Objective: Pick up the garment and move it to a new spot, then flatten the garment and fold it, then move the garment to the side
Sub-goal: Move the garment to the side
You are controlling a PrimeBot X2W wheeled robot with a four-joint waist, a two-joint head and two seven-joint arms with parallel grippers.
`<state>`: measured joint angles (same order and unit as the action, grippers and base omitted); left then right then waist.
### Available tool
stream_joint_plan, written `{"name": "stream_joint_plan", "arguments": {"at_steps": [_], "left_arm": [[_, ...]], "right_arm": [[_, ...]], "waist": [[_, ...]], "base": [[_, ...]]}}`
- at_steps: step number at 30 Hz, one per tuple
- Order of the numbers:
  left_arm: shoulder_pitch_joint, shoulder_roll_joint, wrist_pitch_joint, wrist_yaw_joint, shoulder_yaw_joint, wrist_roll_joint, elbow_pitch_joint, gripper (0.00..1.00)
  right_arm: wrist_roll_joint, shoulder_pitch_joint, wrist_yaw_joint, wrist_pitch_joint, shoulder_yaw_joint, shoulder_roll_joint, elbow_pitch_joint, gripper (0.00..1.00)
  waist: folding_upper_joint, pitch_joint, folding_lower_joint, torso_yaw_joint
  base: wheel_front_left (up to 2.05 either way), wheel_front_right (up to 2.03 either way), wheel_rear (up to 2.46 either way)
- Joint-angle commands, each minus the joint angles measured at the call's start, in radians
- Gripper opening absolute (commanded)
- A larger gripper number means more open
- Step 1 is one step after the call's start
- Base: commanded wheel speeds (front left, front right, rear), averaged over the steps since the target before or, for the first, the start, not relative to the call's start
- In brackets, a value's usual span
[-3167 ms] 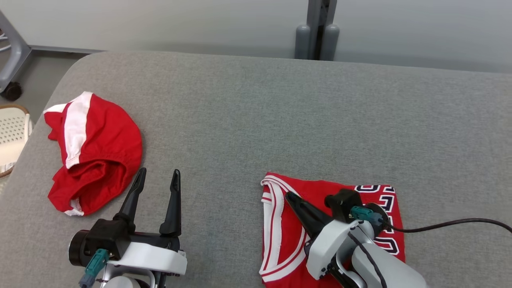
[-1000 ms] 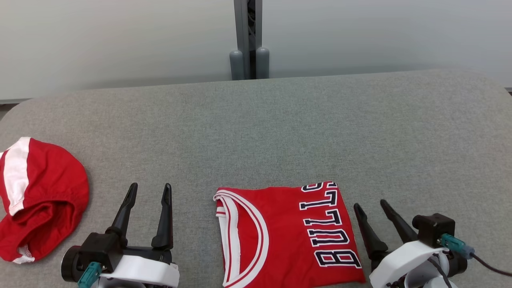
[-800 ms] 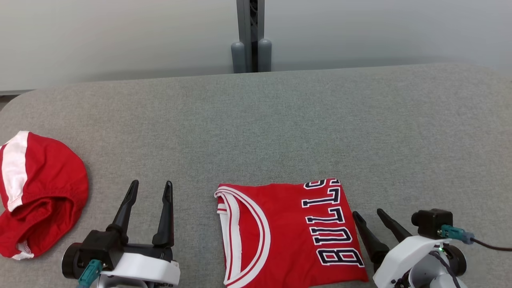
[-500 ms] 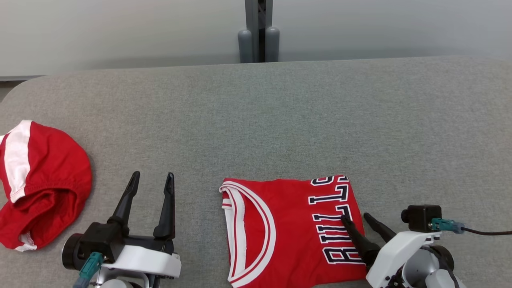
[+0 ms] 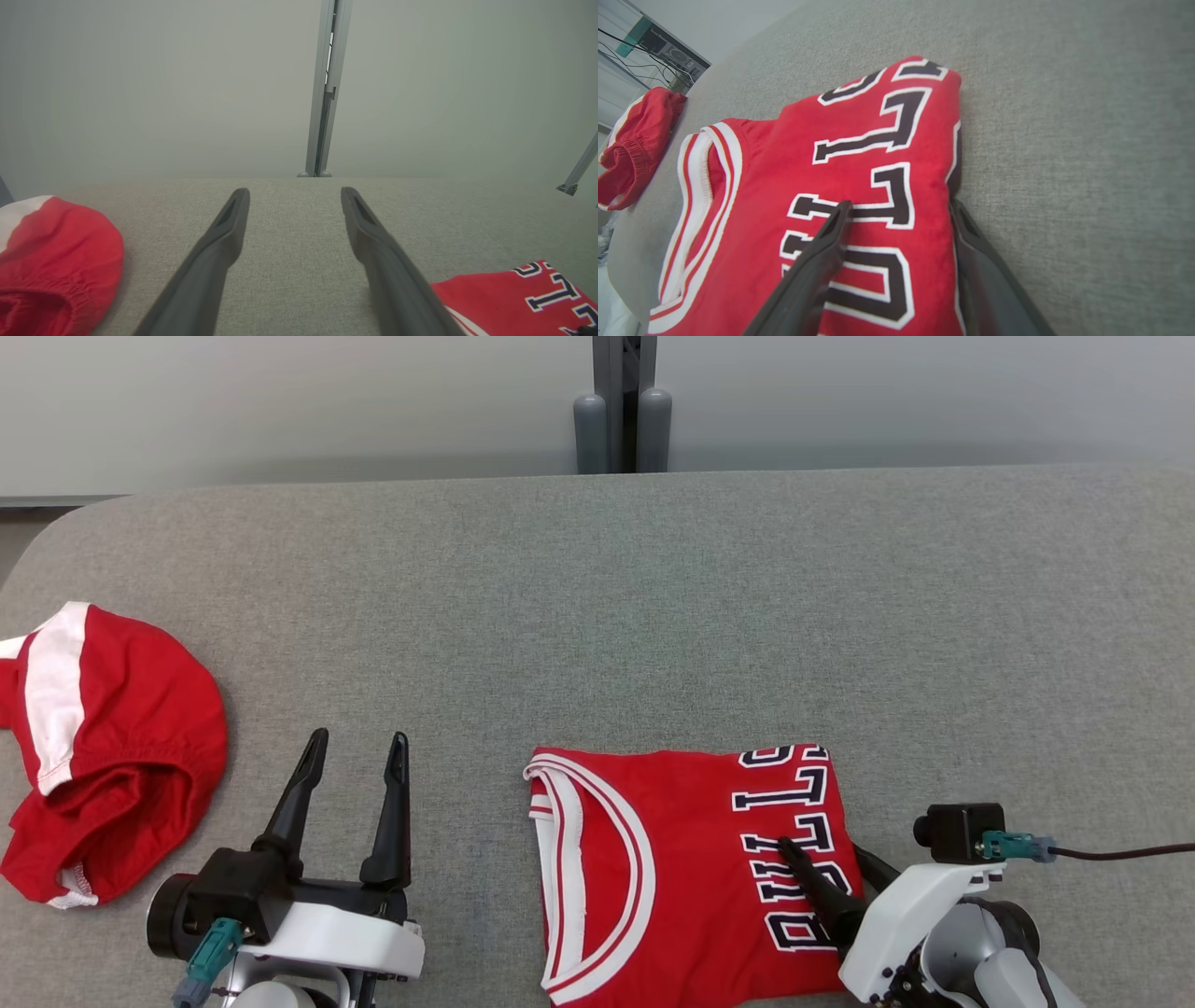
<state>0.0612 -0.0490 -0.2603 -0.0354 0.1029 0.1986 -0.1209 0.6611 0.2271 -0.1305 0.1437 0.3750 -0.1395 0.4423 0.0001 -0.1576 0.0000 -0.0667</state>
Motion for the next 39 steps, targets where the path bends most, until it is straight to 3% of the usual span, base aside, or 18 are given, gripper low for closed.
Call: {"name": "stream_joint_plan", "arguments": {"at_steps": [1,12,13,14,15,16,24,31,39], "left_arm": [[0.010,-0.003,-0.005,0.002,-0.001,0.000,0.001,1.00],[0.017,-0.003,-0.005,0.000,0.001,-0.008,0.006,1.00],[0.017,-0.003,-0.005,-0.001,0.001,-0.009,0.006,1.00],[0.016,-0.003,-0.005,-0.001,0.001,-0.010,0.005,1.00],[0.017,-0.003,-0.005,-0.002,0.001,-0.010,0.005,1.00],[0.018,-0.003,-0.005,-0.002,0.001,-0.011,0.005,1.00],[0.011,-0.003,-0.005,-0.002,-0.003,-0.011,0.001,1.00],[0.004,-0.003,-0.005,-0.002,0.001,-0.006,0.007,1.00],[0.048,-0.003,-0.005,-0.017,-0.004,-0.020,0.015,1.00]], "right_arm": [[0.003,0.013,-0.001,-0.005,0.005,-0.004,0.014,1.00],[0.030,0.038,0.000,-0.010,0.044,0.010,0.071,1.00],[0.033,0.038,0.000,-0.011,0.050,0.011,0.076,0.89],[0.037,0.039,0.000,-0.010,0.055,0.011,0.080,0.48],[0.041,0.039,-0.001,-0.011,0.059,0.011,0.084,0.31],[0.045,0.042,-0.001,-0.014,0.067,0.010,0.085,0.00],[0.033,0.071,-0.001,-0.056,0.108,-0.029,0.091,0.00],[-0.041,0.145,0.000,-0.055,0.224,-0.135,0.078,0.00],[-0.044,0.241,0.000,-0.058,0.288,-0.257,0.063,0.00]], "waist": [[-0.0001,-0.001,0.0000,0.000],[-0.0001,-0.014,0.0000,-0.002],[-0.0001,-0.015,0.0000,-0.002],[-0.0001,-0.016,0.0000,-0.002],[-0.0001,-0.017,0.0000,-0.002],[-0.0001,-0.017,0.0000,-0.002],[-0.0001,-0.005,0.0000,0.007],[-0.0001,0.006,0.0000,0.043],[-0.0001,-0.047,0.0000,0.085]], "base": [[0.00,0.00,0.00],[0.00,0.00,0.00],[0.00,0.00,0.00],[0.00,0.00,0.00],[0.00,0.00,0.00],[0.00,0.00,0.00],[0.00,0.00,0.00],[0.00,0.00,0.00],[0.00,0.00,0.00]]}}
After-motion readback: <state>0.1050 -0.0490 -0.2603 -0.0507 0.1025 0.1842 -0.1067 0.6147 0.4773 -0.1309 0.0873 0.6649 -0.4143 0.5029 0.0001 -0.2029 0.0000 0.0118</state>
